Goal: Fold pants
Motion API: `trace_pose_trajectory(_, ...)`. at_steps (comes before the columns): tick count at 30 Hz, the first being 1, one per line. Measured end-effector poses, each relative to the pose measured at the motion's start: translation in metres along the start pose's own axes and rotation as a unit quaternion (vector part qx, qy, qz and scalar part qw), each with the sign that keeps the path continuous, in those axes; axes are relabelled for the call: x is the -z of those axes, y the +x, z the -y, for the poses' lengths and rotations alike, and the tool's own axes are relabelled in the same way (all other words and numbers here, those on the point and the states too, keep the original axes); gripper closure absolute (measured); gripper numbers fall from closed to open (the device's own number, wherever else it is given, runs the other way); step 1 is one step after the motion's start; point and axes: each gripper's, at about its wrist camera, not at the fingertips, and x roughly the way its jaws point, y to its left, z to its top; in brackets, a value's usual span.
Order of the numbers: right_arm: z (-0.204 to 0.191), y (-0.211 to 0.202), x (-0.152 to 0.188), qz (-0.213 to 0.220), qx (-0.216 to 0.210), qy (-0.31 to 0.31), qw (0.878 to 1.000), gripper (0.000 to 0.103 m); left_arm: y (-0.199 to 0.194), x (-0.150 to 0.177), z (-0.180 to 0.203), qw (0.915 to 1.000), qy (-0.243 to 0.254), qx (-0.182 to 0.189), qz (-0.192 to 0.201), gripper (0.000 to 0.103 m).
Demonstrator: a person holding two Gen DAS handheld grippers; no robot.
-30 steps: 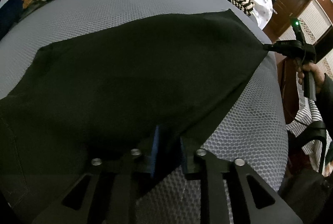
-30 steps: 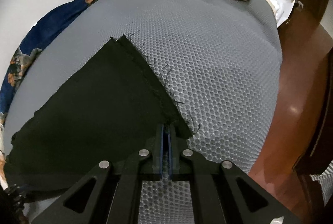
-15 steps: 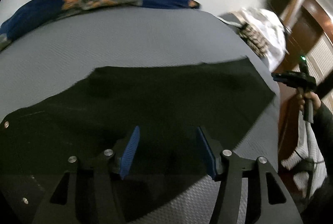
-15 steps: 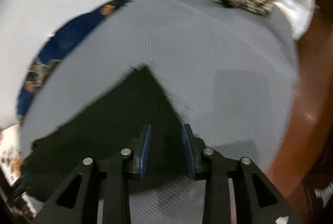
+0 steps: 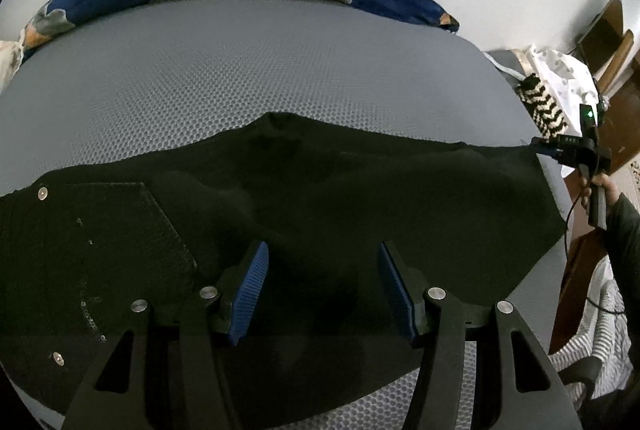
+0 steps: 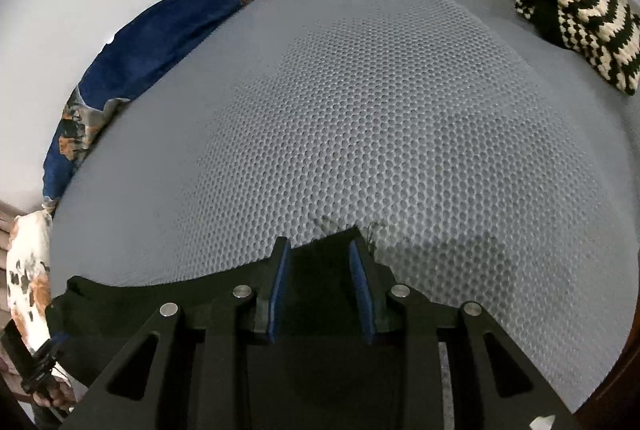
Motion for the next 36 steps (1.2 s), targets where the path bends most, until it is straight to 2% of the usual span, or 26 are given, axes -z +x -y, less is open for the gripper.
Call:
trace_pose_trajectory(1, 0.002, 0.003, 0.000, -0.006, -0.014, 0.002, 1.000, 0.074, 0.002, -0.001, 0.000, 1.0000, 0.000, -0.002, -0.003, 0.046)
trace_pose_trajectory(6, 0.004, 0.013, -0.003, -0.012, -0.018, -0.016, 1.000, 0.074, 0.009, -0.006, 0.004, 0.9999, -0.004, -0.008, -0.014, 0.046)
trace_pose_trajectory(8, 0.003, 0.013, -0.001, -0.014, -0.028, -0.023, 0.999, 0.094, 0.011, -0.007, 0.004, 0.9998, -0.007, -0.008, -0.016, 0.046)
trace_pose_trajectory(11, -0.004, 0.009, 0.007, -0.007, -0.020, -0.046, 0.999, 0.097, 0.014, -0.008, 0.005, 0.9997, -0.008, -0.012, -0.019, 0.046)
trace_pose_trajectory(15, -0.023, -0.020, 0.020, 0.068, 0.033, -0.064, 0.995, 0.099, 0.014, -0.009, 0.006, 0.9998, -0.006, -0.012, -0.017, 0.046)
trace_pose_trajectory(19, -0.025, -0.038, 0.027, 0.116, 0.071, -0.050, 0.989, 0.100, 0.014, -0.008, 0.003, 0.9999, -0.006, -0.009, -0.009, 0.046)
trace_pose_trajectory(23, -0.026, -0.022, 0.026, 0.109, 0.107, -0.045, 0.987, 0.101, 0.016, -0.004, 0.001, 0.9999, -0.005, -0.013, -0.004, 0.046)
trace_pose_trajectory(26, -0.020, -0.005, 0.023, 0.096, 0.154, -0.042, 0.982, 0.103, 0.019, 0.002, -0.003, 0.9998, 0.000, -0.021, -0.004, 0.046)
trace_pose_trajectory(27, -0.011, 0.001, 0.022, 0.081, 0.150, -0.025, 0.985, 0.103, 0.020, 0.003, -0.005, 0.9997, -0.002, -0.023, -0.007, 0.046)
trace_pose_trajectory(28, -0.004, 0.003, 0.023, 0.075, 0.126, -0.008, 0.989, 0.103, 0.024, 0.006, -0.008, 0.9995, -0.005, -0.026, -0.015, 0.046)
trace_pose_trajectory(32, -0.003, -0.016, 0.027, 0.092, 0.137, 0.009, 0.986, 0.097, 0.031, 0.012, -0.013, 0.9995, -0.007, -0.026, -0.016, 0.046)
trace_pose_trajectory(36, -0.035, -0.034, 0.022, 0.104, 0.103, -0.005, 0.989, 0.096, 0.026, 0.008, -0.012, 0.9998, -0.004, -0.017, -0.012, 0.045)
